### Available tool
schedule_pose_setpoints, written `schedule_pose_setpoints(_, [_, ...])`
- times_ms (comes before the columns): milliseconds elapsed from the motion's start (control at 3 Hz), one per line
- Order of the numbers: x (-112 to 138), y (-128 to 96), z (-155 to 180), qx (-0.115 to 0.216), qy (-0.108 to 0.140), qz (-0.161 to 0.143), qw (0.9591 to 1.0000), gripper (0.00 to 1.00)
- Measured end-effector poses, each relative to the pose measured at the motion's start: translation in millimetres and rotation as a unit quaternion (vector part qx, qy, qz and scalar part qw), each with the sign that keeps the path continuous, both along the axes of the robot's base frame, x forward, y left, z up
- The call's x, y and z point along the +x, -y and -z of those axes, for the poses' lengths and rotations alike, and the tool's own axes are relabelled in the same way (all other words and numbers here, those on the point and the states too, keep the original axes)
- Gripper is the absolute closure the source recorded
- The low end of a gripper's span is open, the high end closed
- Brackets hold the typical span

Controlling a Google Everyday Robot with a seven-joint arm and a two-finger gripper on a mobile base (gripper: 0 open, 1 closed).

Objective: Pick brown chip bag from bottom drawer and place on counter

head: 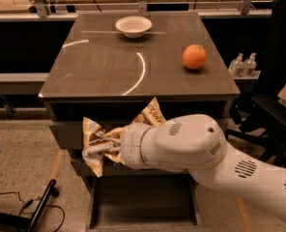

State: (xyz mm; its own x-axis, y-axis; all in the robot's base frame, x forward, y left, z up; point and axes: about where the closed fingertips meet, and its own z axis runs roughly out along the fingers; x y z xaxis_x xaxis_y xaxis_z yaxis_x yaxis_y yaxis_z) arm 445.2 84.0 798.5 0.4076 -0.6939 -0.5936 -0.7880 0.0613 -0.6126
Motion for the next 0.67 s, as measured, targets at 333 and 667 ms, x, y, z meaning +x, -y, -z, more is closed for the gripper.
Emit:
schedule_pose_setpoints(333, [2.9,-30.1,-45.5,-0.016,0.032,-0.036,0.9987,1.0])
schedule_pose_setpoints(667, [17.5,-61.7,-93.8,-0.016,0.053,-0.073,0.9958,1.0])
